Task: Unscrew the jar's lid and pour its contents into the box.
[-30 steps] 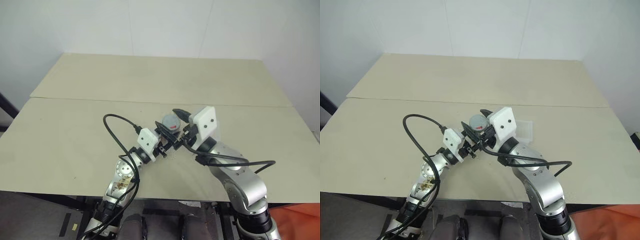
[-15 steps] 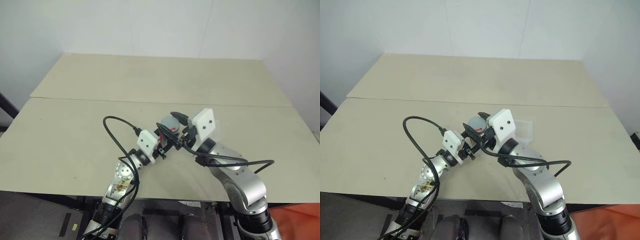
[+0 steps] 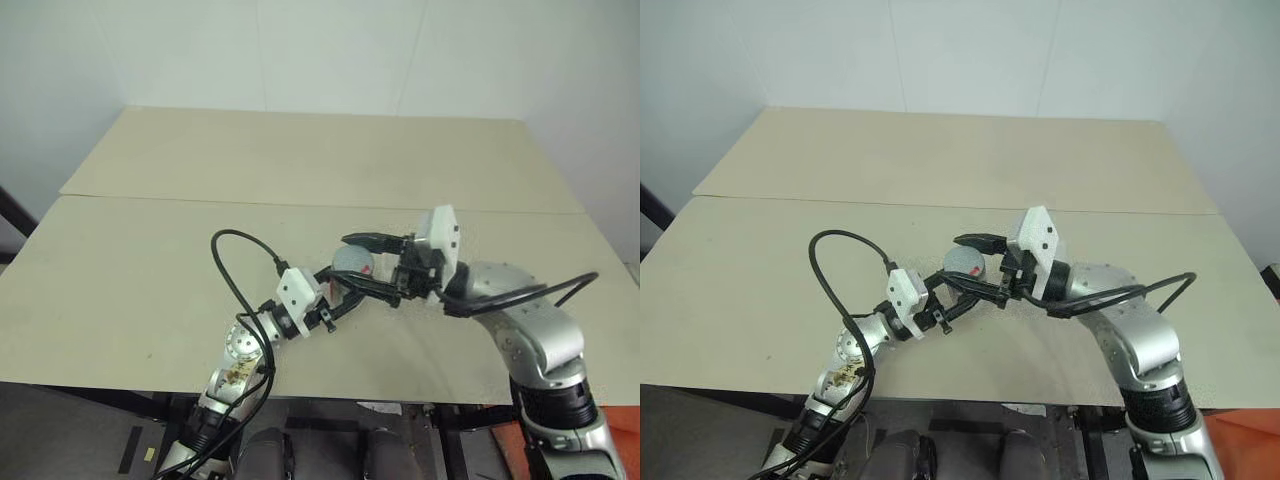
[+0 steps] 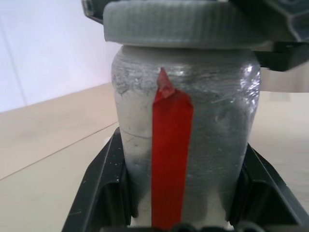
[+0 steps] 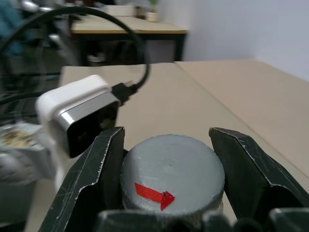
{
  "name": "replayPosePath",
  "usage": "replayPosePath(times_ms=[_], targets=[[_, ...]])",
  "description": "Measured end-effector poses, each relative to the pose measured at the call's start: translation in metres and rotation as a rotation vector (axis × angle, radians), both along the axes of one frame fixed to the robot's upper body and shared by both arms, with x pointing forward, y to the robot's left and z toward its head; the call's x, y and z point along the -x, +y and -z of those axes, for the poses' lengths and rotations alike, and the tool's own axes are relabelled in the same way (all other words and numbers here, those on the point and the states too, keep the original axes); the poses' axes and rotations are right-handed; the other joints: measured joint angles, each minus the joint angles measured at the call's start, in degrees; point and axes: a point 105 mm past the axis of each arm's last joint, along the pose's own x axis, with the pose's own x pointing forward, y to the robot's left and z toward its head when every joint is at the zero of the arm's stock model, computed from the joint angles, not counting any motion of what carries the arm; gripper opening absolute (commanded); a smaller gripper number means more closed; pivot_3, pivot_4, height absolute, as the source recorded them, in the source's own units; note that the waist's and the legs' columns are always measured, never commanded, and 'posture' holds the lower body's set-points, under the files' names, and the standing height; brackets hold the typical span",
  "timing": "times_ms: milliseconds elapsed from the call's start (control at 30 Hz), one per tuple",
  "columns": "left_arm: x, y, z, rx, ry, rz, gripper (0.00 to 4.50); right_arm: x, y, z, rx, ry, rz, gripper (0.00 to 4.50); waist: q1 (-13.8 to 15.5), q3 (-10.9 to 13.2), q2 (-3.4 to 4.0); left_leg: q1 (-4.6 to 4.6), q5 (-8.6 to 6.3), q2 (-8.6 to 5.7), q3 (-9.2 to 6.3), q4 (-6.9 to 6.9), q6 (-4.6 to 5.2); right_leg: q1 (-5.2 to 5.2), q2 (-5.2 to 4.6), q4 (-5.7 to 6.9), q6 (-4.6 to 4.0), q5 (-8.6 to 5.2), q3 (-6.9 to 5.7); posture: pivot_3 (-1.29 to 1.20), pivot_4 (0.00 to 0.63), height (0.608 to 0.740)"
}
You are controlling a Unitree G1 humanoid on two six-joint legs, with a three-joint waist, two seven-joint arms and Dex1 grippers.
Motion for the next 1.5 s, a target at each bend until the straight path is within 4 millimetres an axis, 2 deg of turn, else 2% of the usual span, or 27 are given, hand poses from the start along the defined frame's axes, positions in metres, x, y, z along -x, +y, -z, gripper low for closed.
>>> replayPosePath(times_ms=[400,633,700,733,833,967,1133,1333,1433,1500], targets=[[0.012,-0.008,-0.004,0.009,-0.009,0.095,1.99,-0.007,-0.008,-0.007,0.098,-0.001,-0.441,2.76,0.0,0.0,0.0,0.04,0.01,0.0,0.01,0.01,-0.02,0.02,0.0,0.03,0.0,0.01,0.0,0.0,0.15,0.74],[0.009,-0.006,-0.003,0.009,-0.002,0.071,1.99,-0.016,-0.005,-0.004,0.093,-0.005,-0.49,2.76,0.1,0.0,0.0,0.0,0.04,0.01,0.02,0.03,-0.07,0.0,0.0,0.02,0.0,0.01,0.0,0.0,0.15,0.74],[0.008,-0.006,-0.002,0.003,-0.003,0.067,1.99,-0.016,-0.005,-0.003,0.086,-0.014,-0.493,3.48,0.1,0.0,0.0,0.0,0.06,0.01,0.02,0.03,-0.1,0.0,0.0,0.03,0.0,0.01,-0.01,0.0,0.15,0.74],[0.008,-0.006,-0.002,0.005,-0.003,0.067,1.99,-0.017,-0.005,-0.003,0.087,-0.018,-0.493,3.67,0.1,0.0,0.0,0.0,0.07,0.01,0.02,0.03,-0.12,0.0,0.0,0.04,0.0,0.01,-0.01,0.0,0.15,0.74],[0.008,-0.006,-0.004,0.014,-0.005,0.065,1.99,-0.019,-0.009,0.002,0.105,0.007,-0.481,4.45,0.1,0.0,0.0,0.01,0.07,0.02,0.03,0.03,-0.13,0.0,0.0,0.03,0.0,0.01,0.0,0.0,0.15,0.74],[0.007,-0.006,-0.005,0.024,-0.004,0.055,1.99,-0.02,-0.012,-0.003,0.086,-0.029,-0.47,4.45,0.1,0.0,0.0,0.01,0.08,0.02,0.03,0.03,-0.14,-0.01,0.0,0.03,0.0,0.01,0.0,0.0,0.15,0.74],[0.003,-0.002,-0.006,0.03,-0.004,0.017,1.99,-0.017,-0.029,-0.01,0.072,-0.09,-0.398,4.45,0.4,0.0,0.0,0.0,0.08,0.02,0.02,0.03,-0.13,0.02,-0.01,0.01,0.0,0.01,-0.02,0.0,0.15,0.74],[-0.007,0.0,0.0,0.019,0.014,-0.057,1.99,-0.014,-0.036,-0.016,0.027,-0.173,-0.147,4.45,0.2,0.0,0.0,0.0,0.08,0.03,0.02,0.01,-0.14,-0.02,-0.02,0.04,0.0,0.01,-0.03,0.0,0.15,0.74],[-0.013,0.004,0.001,0.024,0.02,-0.095,1.99,-0.006,-0.032,-0.016,-0.013,-0.198,-0.027,4.45,0.2,0.0,0.0,-0.01,0.11,0.03,0.02,0.01,-0.2,-0.01,-0.02,0.03,0.0,0.02,-0.02,0.0,0.15,0.74],[-0.016,0.004,0.0,0.026,0.018,-0.112,1.99,-0.002,-0.022,-0.015,-0.051,-0.197,0.052,4.45,0.1,0.0,0.0,0.0,0.11,0.03,0.03,0.02,-0.2,-0.03,-0.02,0.06,0.0,0.02,0.0,0.0,0.15,0.74]])
